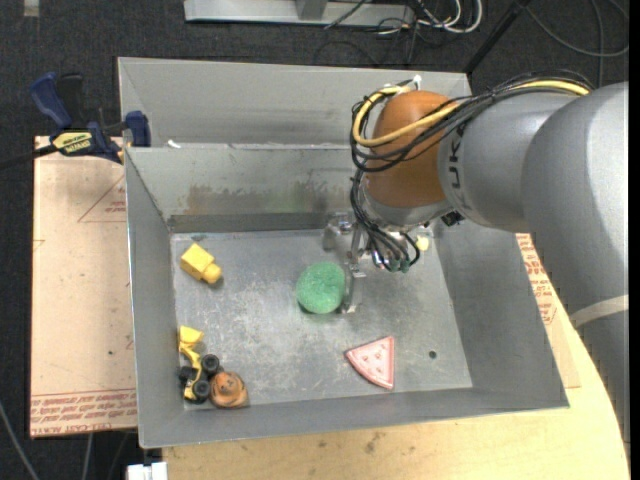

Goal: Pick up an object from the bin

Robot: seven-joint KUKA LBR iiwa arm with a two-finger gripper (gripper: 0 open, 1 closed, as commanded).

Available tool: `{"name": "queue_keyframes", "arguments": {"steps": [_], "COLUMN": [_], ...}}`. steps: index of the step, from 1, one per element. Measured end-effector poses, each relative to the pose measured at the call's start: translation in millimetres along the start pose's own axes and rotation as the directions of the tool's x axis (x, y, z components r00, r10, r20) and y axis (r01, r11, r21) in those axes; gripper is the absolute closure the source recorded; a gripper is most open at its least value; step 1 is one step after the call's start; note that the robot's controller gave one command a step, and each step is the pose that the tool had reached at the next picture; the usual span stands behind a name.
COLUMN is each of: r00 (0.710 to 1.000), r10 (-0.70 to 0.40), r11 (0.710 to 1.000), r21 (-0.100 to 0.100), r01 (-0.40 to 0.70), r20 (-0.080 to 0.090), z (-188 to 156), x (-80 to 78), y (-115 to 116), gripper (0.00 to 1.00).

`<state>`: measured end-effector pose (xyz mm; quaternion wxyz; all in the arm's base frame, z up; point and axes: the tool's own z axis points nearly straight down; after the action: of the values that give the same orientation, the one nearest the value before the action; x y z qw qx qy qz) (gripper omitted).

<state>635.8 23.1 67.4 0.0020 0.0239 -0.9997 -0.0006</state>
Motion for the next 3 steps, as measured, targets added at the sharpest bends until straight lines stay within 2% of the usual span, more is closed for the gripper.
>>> {"name": "queue_keyframes", "arguments": {"steps": [1,2,3], "r00": [0.991,0.991,0.991], "r10": [-0.134,-0.135,-0.135], "r11": [0.991,0.991,0.991], "r21": [0.001,0.001,0.001], "r01": [0.134,0.135,0.135], "r20": [0.006,0.006,0.006], "z": [-2.7,-2.5,-2.5], "x": [44.4,44.4,44.5], "y": [2.3,2.3,2.4], "gripper": [1.0,0.0,0.0]}}
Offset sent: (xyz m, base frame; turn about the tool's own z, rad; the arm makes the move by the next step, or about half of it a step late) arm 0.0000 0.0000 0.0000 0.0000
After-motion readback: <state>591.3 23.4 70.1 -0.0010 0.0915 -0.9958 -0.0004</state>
